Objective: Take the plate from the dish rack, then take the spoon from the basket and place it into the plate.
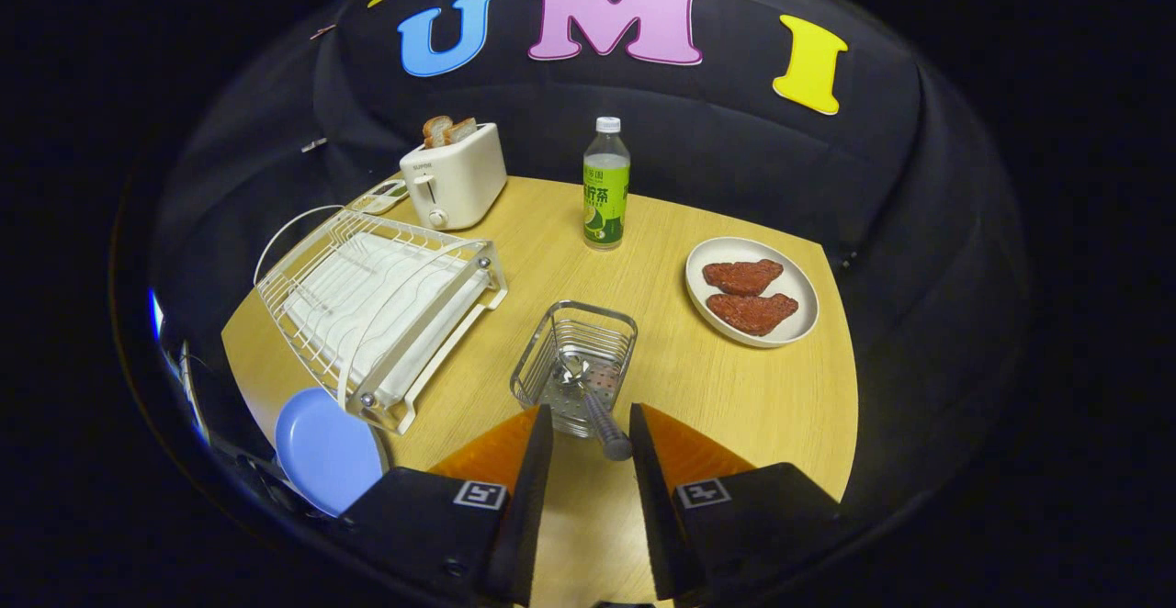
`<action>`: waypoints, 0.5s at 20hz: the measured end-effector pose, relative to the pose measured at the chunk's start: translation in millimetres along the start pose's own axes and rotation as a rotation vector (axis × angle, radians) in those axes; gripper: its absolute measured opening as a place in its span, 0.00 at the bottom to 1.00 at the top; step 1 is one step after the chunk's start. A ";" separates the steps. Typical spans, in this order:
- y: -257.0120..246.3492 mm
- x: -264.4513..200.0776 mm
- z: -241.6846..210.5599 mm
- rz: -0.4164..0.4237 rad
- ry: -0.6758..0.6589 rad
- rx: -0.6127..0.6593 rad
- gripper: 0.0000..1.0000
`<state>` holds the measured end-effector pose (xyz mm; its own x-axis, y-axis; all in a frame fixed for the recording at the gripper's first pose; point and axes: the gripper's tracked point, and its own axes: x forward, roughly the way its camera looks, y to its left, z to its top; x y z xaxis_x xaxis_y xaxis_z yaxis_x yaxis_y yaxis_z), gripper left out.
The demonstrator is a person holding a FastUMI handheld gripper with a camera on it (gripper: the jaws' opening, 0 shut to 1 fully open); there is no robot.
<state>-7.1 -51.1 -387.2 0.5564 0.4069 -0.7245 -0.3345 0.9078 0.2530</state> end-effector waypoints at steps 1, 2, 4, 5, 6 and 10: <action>0.8 4.7 -2.8 0.010 0.011 0.008 0.44; -1.5 8.0 -2.3 0.009 0.014 0.009 0.36; 2.5 6.4 0.1 0.034 0.004 0.018 0.18; 3.0 8.0 0.6 0.037 0.001 0.010 0.15; 3.6 7.4 0.8 0.036 -0.002 0.002 0.14; 3.8 2.6 6.3 0.025 -0.007 0.039 0.10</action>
<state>-2.1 -45.9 -384.0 0.5535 0.4304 -0.7130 -0.3185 0.9004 0.2963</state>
